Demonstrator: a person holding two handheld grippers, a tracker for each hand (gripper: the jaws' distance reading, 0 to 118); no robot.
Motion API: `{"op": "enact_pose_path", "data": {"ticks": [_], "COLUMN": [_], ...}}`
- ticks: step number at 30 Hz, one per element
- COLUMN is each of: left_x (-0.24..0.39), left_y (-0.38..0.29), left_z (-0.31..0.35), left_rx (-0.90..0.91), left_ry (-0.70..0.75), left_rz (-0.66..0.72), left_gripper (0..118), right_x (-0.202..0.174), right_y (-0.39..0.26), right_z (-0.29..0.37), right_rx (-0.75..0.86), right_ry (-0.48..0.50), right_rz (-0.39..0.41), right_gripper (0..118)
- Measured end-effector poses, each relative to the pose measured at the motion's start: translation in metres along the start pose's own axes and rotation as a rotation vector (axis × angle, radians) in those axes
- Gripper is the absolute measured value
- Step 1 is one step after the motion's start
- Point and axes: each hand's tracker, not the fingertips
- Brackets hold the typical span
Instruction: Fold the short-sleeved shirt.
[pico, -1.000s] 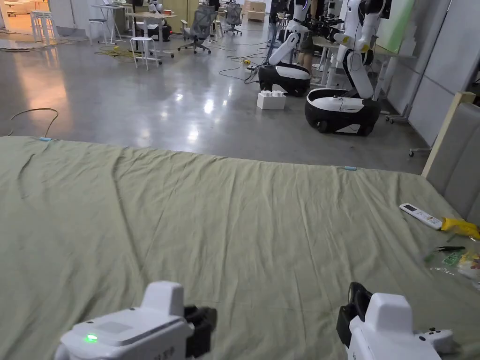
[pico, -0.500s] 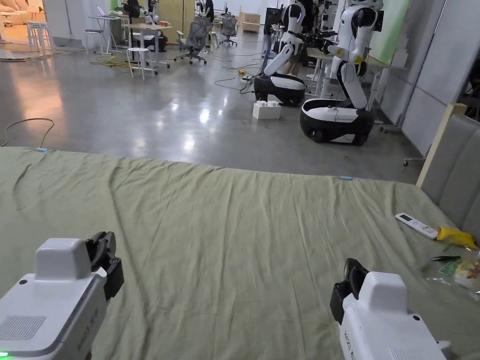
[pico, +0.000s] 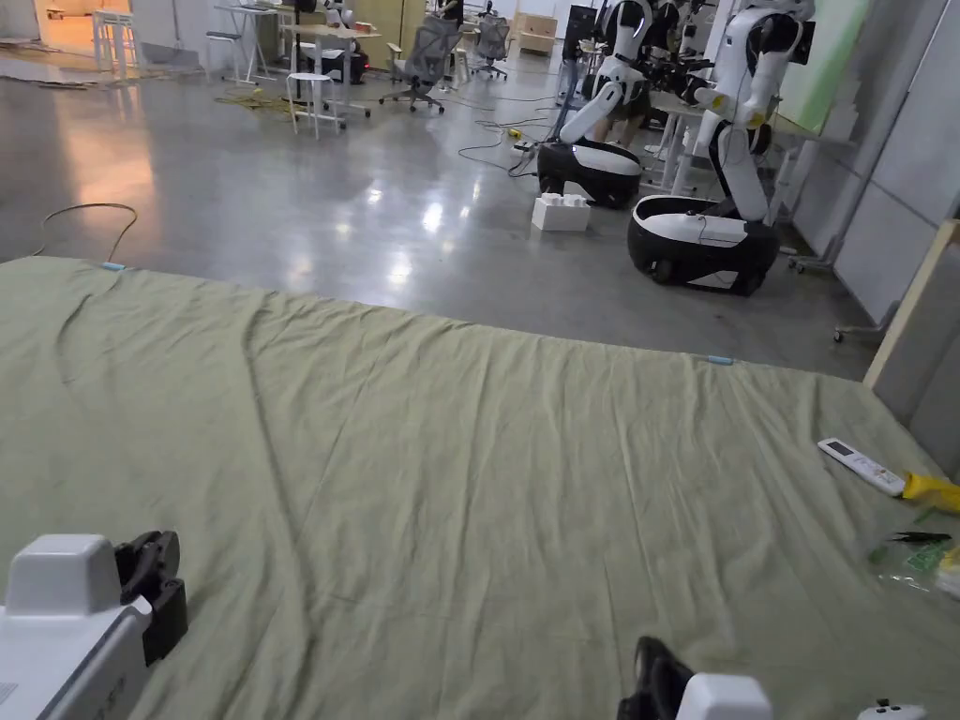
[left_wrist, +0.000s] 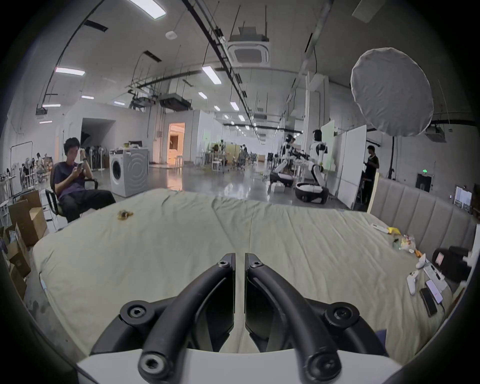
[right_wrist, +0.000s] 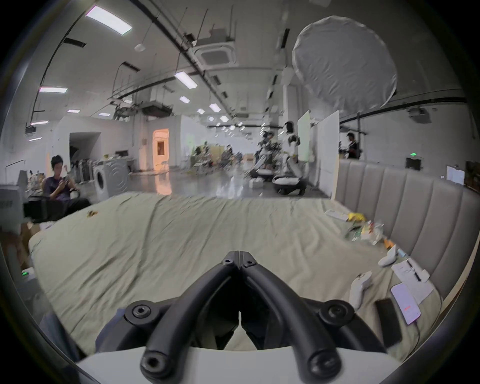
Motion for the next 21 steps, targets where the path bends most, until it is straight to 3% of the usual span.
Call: {"op": "enact_pose_path", "data": {"ticks": [7,9,14,16,18,19,21], "left_x": [-0.016,-0.016,-0.014,-0.013,-0.012,-0.012,-0.018], "left_y": [-0.050,-0.063,-0.086,-0.095,-0.104,-0.110,-0.128], "left_z": [0.002,0.004,0.000,-0.009,-0.019,-0.027,-0.047], "left_rx": [-0.180,-0.216,-0.334,-0.404,-0.467,-0.498,-0.570], "left_ry": [-0.058,-0.075,-0.184,-0.273,-0.375,-0.410,-0.477], "left_rz": [0.072,0.073,0.156,0.235,0.342,0.393,0.473], "left_gripper": [7,7,8,24,59,82,94], "right_x": [-0.062,-0.067,-0.053,-0.051,-0.050,-0.051,-0.051], "right_y": [-0.079,-0.091,-0.115,-0.118,-0.120,-0.118,-0.117], "right_z": [-0.012,-0.021,-0.047,-0.051,-0.054,-0.053,-0.053], "right_rx": [-0.206,-0.230,-0.311,-0.319,-0.318,-0.320,-0.326], "right_ry": [0.158,0.118,0.048,0.038,0.042,0.045,0.057], "right_rz": [0.040,0.068,0.002,0.024,0.035,0.034,0.035], "right_gripper": [1,1,1,1,1,1,1]}}
